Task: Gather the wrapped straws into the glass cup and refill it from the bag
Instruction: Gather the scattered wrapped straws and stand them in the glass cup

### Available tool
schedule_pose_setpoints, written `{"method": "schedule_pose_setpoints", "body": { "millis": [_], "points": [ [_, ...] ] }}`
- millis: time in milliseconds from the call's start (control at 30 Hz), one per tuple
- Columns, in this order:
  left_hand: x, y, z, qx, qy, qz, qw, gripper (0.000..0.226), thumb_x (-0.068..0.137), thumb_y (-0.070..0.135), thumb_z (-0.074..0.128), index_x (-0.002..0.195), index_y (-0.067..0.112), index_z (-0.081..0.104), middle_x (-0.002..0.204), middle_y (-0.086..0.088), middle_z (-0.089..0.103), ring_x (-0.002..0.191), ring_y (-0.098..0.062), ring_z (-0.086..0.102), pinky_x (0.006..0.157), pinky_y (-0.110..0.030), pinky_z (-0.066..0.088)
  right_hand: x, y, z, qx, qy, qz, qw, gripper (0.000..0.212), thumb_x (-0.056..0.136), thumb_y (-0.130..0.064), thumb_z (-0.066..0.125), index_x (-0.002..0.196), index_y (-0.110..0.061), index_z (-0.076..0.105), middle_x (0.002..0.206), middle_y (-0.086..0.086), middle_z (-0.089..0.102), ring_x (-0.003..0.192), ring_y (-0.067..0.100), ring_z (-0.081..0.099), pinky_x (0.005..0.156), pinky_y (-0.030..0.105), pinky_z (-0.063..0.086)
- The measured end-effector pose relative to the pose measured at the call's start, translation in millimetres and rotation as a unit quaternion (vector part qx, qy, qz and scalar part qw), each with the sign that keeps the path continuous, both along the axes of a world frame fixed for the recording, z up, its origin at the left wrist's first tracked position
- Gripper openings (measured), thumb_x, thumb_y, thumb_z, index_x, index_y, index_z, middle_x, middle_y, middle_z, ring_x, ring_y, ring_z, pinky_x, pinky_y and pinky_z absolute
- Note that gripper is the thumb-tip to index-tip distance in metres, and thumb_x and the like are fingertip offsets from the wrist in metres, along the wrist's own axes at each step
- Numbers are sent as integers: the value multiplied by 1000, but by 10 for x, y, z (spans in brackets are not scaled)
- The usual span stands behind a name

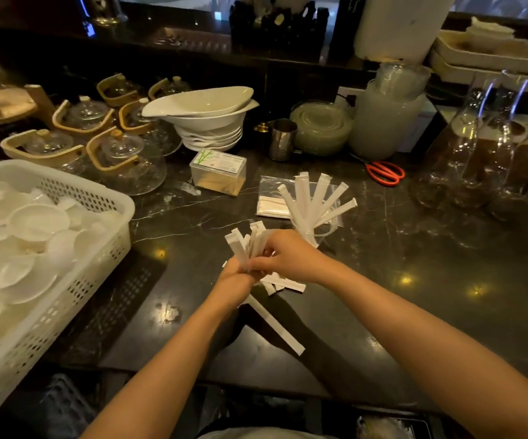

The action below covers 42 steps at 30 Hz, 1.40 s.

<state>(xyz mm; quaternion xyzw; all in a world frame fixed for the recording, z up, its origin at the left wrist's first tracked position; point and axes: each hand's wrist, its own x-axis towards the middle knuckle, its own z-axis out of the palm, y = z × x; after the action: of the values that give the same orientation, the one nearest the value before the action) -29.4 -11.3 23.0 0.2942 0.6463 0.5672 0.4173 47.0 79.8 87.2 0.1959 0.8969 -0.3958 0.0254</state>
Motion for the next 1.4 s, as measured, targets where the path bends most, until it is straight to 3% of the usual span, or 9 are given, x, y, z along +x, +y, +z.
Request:
{"method": "schedule_pose_setpoints", "body": {
  "millis": [67, 133, 300, 467, 633, 833, 1067, 1233, 1400],
  "points": [
    [-47, -76, -26, 18, -3, 18, 1000, 36, 86, -2, 43, 84, 32, 56, 90, 6, 60, 83, -2, 61, 68, -14, 51, -103, -54, 8, 27, -17, 26, 999, 30, 79, -33, 64, 86, -5, 69, 92, 16, 65, 82, 26, 59, 72, 37, 48],
    [-94, -142, -43, 13, -2, 36, 999, 41, 86, -2, 41, 75, 33, 58, 84, 6, 60, 80, -5, 61, 69, -19, 49, -184, -85, 21, 44, -24, 39, 998, 35, 79, -36, 63, 86, -2, 68, 93, 20, 65, 84, 31, 59, 73, 41, 48],
    [-193, -246, -125, -10, 10, 62, 998, 32, 90, 16, 42, 67, 27, 61, 52, 5, 57, 56, -6, 57, 69, -29, 49, -304, -74, 1, 34, -28, 54, 998, 29, 80, -29, 65, 102, -10, 63, 101, 9, 66, 83, 16, 57, 67, 21, 45],
    [-280, -306, -139, 2, 17, 92, 996, 26, 89, 22, 49, 66, 23, 60, 52, 2, 42, 46, -4, 41, 48, -16, 39, -353, 67, -106, -9, -35, 7, 999, 66, 74, -34, 70, 130, -22, 37, 130, 5, 50, 99, 11, 49, 74, 17, 43],
    [-331, -348, -168, 15, -15, 114, 993, 23, 88, 23, 50, 66, 19, 60, 48, 6, 40, 40, -2, 39, 42, -12, 36, -367, 136, -380, 24, -92, -28, 995, 99, 65, -35, 77, 141, -22, 14, 153, 7, 21, 136, 26, 28, 104, 37, 35],
    [-364, -365, -195, 14, -22, 110, 994, 22, 88, 22, 50, 68, 16, 59, 51, 2, 37, 38, -2, 37, 41, -11, 35, -352, 112, -762, 76, -217, -38, 972, 123, 59, -48, 78, 143, -18, -7, 155, 14, -4, 142, 36, 4, 113, 50, 20],
    [-354, -431, -248, 3, -38, 118, 992, 23, 88, 21, 50, 68, 15, 60, 42, 9, 35, 38, -3, 31, 40, -14, 32, -368, 43, -911, 134, -241, -78, 958, 120, 53, -59, 76, 141, -19, 5, 151, 17, 15, 137, 37, 19, 107, 52, 32],
    [-355, -435, -245, 8, -46, 120, 992, 24, 88, 19, 50, 67, 15, 59, 34, 11, 36, 35, -2, 31, 40, -13, 30, -382, 9, -931, 158, -258, -65, 951, 126, 50, -59, 77, 142, -17, 1, 152, 14, 14, 138, 36, 16, 107, 53, 27],
    [-352, -458, -250, 7, -45, 125, 991, 25, 88, 20, 50, 65, 16, 59, 39, 12, 35, 37, -2, 31, 40, -13, 30, -391, -10, -883, 172, -230, -66, 955, 90, 61, -42, 77, 129, -9, 29, 138, 13, 34, 125, 31, 32, 98, 44, 39]
  ]
}}
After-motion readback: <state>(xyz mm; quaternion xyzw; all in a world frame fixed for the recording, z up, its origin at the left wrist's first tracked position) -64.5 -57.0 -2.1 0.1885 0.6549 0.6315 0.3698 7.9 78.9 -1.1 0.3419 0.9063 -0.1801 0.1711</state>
